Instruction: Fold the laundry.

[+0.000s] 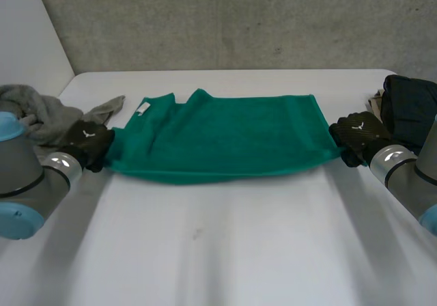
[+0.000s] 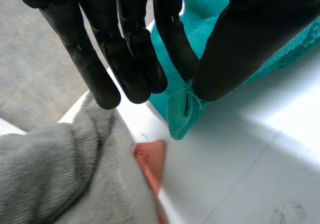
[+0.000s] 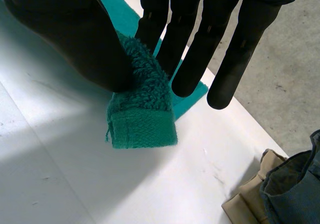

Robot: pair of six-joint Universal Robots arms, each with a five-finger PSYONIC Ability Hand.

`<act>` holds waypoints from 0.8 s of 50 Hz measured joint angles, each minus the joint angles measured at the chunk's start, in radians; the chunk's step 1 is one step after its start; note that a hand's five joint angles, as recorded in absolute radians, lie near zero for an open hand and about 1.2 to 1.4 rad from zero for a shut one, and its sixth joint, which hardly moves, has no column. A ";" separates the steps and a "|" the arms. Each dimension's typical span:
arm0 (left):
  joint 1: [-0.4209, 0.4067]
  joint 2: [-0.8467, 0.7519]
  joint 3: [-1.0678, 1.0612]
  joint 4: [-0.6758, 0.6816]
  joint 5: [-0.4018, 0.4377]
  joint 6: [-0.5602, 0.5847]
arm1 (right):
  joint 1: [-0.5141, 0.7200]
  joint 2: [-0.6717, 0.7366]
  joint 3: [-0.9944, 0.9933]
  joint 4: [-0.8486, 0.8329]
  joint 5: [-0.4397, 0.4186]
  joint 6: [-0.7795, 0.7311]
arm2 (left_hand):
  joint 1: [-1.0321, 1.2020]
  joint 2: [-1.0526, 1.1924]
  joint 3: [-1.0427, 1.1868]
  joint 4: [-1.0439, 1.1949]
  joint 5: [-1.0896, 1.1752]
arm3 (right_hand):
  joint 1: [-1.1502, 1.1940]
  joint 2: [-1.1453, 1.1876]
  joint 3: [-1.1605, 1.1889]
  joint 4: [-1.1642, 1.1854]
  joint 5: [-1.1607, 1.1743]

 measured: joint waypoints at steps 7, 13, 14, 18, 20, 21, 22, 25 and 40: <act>0.008 0.051 -0.068 0.013 0.000 -0.007 | 0.007 -0.002 -0.001 0.021 -0.003 -0.001 | 0.000 0.000 0.000 0.000 0.000 | 0.000 0.000 0.000 0.000 0.000; 0.029 0.080 -0.108 -0.051 0.018 0.033 | 0.013 -0.008 0.000 0.045 -0.002 -0.012 | 0.000 0.000 0.000 0.000 0.000 | 0.000 0.000 0.000 0.000 0.000; 0.033 0.093 -0.117 -0.074 0.019 0.040 | 0.013 -0.013 0.000 0.056 -0.002 -0.019 | 0.000 0.000 0.000 0.000 0.000 | 0.000 0.000 0.000 0.000 0.000; 0.052 0.176 -0.165 -0.199 0.022 0.063 | 0.006 -0.062 0.006 0.148 -0.009 -0.075 | 0.000 0.000 0.000 0.000 0.000 | 0.000 0.000 0.000 0.000 0.000; 0.061 0.239 -0.201 -0.285 0.030 0.085 | -0.006 -0.103 0.014 0.231 -0.017 -0.132 | 0.000 0.000 0.000 0.000 0.000 | 0.000 0.000 0.000 0.000 0.000; 0.065 0.273 -0.221 -0.331 0.037 0.101 | -0.013 -0.122 0.020 0.281 -0.022 -0.166 | 0.000 0.000 0.000 0.000 0.000 | 0.000 0.000 0.000 0.000 0.000; 0.069 0.304 -0.240 -0.373 0.045 0.119 | -0.020 -0.137 0.025 0.325 -0.025 -0.198 | 0.000 0.000 0.000 0.000 0.001 | 0.000 0.000 0.000 0.000 0.000; 0.086 0.417 -0.307 -0.531 0.080 0.195 | -0.053 -0.192 0.049 0.530 -0.031 -0.351 | 0.000 0.000 0.000 0.000 0.000 | 0.000 0.000 0.000 0.000 0.000; 0.044 0.403 -0.214 -0.630 0.046 0.292 | -0.077 -0.123 -0.025 0.727 -0.011 -0.470 | 0.000 0.002 0.001 0.001 0.000 | 0.000 0.000 0.000 0.000 0.000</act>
